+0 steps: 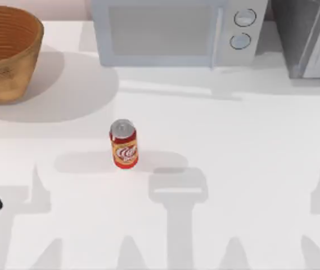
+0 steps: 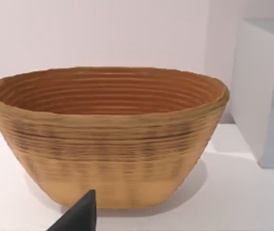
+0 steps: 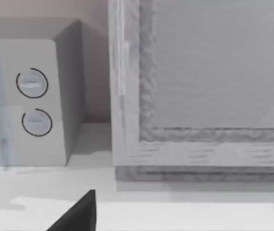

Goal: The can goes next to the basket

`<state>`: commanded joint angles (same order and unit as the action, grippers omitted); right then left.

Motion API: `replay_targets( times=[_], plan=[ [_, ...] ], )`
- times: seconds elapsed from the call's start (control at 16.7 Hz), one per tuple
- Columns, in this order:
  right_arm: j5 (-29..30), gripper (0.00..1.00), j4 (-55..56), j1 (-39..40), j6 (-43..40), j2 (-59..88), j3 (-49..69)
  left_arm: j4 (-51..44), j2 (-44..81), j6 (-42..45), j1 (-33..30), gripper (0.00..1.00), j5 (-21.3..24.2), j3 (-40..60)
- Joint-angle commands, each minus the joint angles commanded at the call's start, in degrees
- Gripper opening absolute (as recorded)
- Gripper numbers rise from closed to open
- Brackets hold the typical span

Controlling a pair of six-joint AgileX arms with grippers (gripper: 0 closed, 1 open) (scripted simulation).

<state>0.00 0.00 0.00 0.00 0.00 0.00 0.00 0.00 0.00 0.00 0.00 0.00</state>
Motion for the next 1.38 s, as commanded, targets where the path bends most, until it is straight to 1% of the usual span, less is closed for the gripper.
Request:
replay_targets(
  times=[0.18, 0.3, 0.54, 0.84, 1.38],
  plan=[
    [0.0, 1.0, 0.0, 0.0, 0.0, 0.0, 0.0, -0.37, 0.55, 0.02, -0.06, 1.0, -0.08, 0.38],
    [0.0, 1.0, 0.0, 0.0, 0.0, 0.0, 0.0, -2.16, 3.3, 0.17, -0.47, 1.0, -0.36, 2.41],
    [0.0, 1.0, 0.0, 0.0, 0.0, 0.0, 0.0, -9.3, 14.6, 1.36, -2.95, 1.0, -0.83, 11.64],
    [0.0, 1.0, 0.0, 0.0, 0.0, 0.0, 0.0, -22.63, 36.2, 4.37, -8.66, 1.0, -0.82, 30.5],
    [0.0, 1.0, 0.0, 0.0, 0.0, 0.0, 0.0, -51.18, 82.74, 10.96, -21.09, 1.0, -0.24, 72.32]
  ],
)
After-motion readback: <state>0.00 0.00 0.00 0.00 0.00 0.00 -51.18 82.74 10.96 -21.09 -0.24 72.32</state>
